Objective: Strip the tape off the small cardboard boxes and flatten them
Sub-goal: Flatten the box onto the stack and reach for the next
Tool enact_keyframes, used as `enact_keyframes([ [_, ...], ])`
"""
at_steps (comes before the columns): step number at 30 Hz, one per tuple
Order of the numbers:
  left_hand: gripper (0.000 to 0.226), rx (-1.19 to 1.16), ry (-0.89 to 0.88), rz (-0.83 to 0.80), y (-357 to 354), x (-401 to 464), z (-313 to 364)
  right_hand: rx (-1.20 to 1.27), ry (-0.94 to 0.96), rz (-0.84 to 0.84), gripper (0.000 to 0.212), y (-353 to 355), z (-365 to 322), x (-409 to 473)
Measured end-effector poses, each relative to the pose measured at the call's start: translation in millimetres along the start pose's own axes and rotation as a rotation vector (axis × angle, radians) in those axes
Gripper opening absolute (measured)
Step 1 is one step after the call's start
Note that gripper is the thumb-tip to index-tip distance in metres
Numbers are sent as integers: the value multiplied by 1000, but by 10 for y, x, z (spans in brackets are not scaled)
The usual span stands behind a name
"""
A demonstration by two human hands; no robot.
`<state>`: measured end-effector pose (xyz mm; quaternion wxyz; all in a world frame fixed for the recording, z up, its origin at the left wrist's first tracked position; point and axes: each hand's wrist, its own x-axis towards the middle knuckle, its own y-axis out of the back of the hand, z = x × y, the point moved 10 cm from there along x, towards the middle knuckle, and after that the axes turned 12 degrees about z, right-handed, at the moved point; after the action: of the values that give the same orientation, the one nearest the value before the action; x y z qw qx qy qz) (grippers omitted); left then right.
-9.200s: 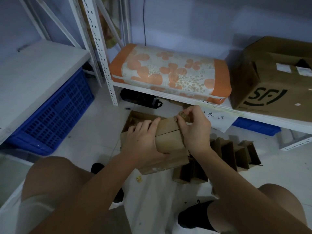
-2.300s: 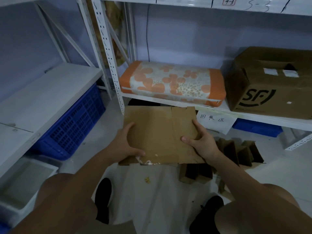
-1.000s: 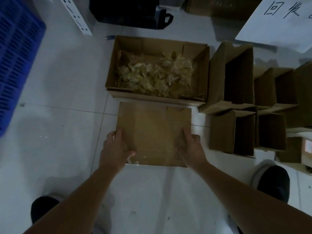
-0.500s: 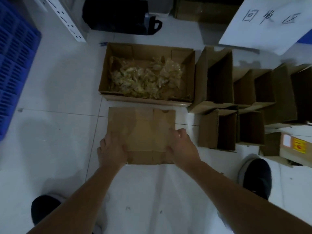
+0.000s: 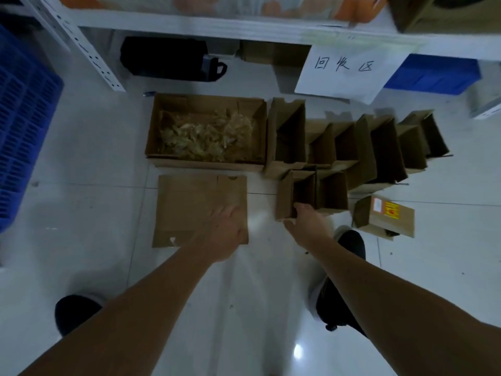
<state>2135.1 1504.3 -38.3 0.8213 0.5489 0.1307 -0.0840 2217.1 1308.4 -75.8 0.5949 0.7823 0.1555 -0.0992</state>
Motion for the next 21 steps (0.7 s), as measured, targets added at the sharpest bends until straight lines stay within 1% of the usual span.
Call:
enact_keyframes([
  [2, 47, -1, -23, -19, -81, 63, 141, 28, -35, -56, 40, -155, 57, 41],
  [5, 54, -16, -29, -60, -112, 75, 284, 91, -104, -30, 30, -206, 168, 6],
  [8, 53, -14, -26, -78, 40, -33, 365, 108, -72, -9, 31, -44, 143, -196],
  [11, 54, 44, -21, -60, 414, -259, 421, 64, 61, -26, 34, 272, -35, -506],
  [15, 58, 141, -43, 19, 1072, -697, 535, 57, 245, -59, 28, 851, -437, -1029],
  [18, 61, 156, -90, 114, 1525, -1073, 674, 148, 412, -40, 23, 1355, -845, -1465],
  [21, 60, 254, -121, 145, 1864, -1474, 858, 274, 629, 54, 22, 1913, -1234, -1907],
])
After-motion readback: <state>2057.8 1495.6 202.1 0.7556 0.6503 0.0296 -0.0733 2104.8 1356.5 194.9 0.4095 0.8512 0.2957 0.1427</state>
